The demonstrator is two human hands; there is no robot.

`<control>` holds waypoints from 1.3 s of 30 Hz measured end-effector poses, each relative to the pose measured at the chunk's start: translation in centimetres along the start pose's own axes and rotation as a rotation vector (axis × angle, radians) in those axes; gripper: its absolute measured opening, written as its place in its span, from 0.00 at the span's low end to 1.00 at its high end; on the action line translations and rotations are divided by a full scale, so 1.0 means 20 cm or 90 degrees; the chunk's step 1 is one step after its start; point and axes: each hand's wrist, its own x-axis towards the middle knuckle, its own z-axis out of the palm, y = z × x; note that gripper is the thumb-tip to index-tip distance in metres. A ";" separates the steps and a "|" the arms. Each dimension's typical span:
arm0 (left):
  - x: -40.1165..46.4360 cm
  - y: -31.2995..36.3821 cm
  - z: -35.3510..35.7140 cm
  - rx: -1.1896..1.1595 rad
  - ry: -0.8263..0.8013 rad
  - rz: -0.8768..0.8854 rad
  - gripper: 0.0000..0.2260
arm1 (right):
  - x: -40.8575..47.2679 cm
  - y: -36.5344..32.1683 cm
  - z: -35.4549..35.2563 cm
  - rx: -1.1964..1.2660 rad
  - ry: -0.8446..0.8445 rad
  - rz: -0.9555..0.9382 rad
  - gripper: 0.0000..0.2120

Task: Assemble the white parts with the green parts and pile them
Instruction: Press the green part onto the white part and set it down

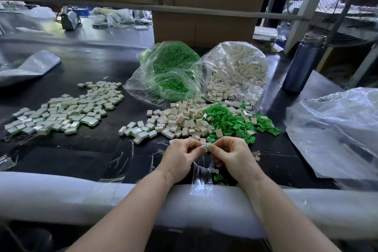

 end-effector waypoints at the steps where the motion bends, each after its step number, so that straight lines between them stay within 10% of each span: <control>1: 0.00 0.00 0.00 0.002 -0.002 0.000 0.07 | 0.00 0.00 0.00 -0.005 -0.004 -0.001 0.07; 39: -0.02 0.05 0.00 -0.062 0.037 0.030 0.09 | 0.02 0.03 0.00 0.052 -0.047 -0.031 0.06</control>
